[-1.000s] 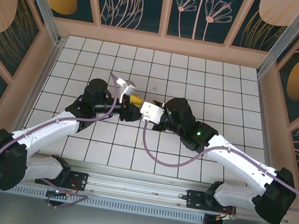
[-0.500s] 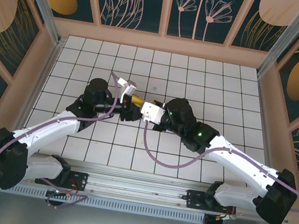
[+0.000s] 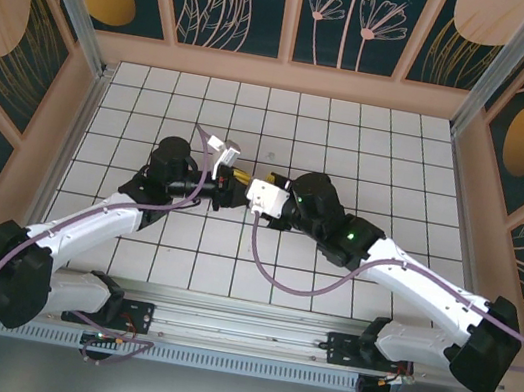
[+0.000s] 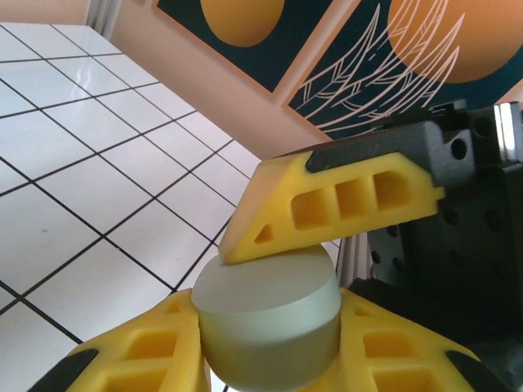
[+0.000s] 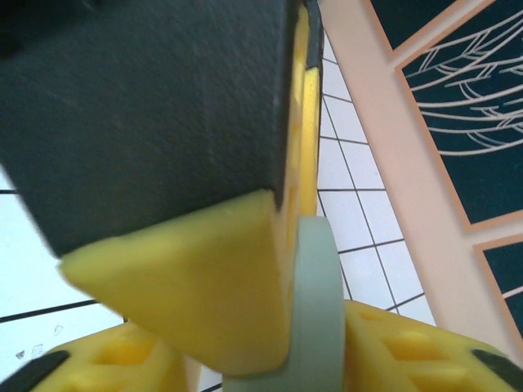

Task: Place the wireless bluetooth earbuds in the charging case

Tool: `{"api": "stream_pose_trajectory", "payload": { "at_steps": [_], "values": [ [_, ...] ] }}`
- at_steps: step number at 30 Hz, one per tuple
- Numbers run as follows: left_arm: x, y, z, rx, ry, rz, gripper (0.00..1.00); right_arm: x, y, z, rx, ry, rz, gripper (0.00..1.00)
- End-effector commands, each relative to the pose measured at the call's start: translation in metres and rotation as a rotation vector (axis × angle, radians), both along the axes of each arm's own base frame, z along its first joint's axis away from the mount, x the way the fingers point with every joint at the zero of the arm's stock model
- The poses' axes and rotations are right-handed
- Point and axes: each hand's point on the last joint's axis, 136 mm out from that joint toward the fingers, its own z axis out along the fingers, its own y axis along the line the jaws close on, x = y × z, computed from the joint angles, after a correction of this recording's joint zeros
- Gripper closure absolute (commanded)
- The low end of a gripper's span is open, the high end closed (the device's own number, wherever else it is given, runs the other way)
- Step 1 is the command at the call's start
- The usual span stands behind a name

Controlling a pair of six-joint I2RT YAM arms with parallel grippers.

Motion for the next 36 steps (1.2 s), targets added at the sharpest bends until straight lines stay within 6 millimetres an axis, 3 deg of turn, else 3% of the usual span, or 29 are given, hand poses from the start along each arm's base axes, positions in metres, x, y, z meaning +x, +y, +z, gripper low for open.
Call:
{"api": "stream_pose_trajectory", "payload": {
  "at_steps": [1, 10, 14, 17, 20, 26, 36],
  "values": [
    [0.005, 0.002, -0.001, 0.0, -0.05, 0.028, 0.81, -0.01, 0.002, 0.021, 0.069, -0.017, 0.037, 0.5],
    [0.004, 0.01, -0.013, 0.032, -0.166, 0.063, 0.9, -0.032, -0.01, 0.054, 0.248, 0.089, 0.073, 0.38],
    [-0.001, 0.018, -0.012, 0.043, -0.276, 0.089, 0.93, -0.028, -0.026, 0.079, 0.421, 0.178, 0.011, 0.28],
    [-0.008, 0.026, -0.002, 0.027, -0.388, 0.11, 0.97, -0.024, -0.038, 0.087, 0.509, 0.282, -0.022, 0.25],
    [-0.014, 0.033, 0.008, 0.013, -0.479, 0.134, 0.98, -0.023, -0.041, 0.079, 0.518, 0.385, -0.04, 0.24],
    [-0.029, 0.037, 0.026, -0.009, -0.597, 0.108, 1.0, -0.03, -0.025, 0.053, 0.471, 0.529, 0.004, 0.24],
    [-0.041, 0.034, 0.027, -0.027, -0.621, 0.045, 1.0, -0.026, -0.006, 0.053, 0.469, 0.541, 0.048, 0.24]
  ]
}}
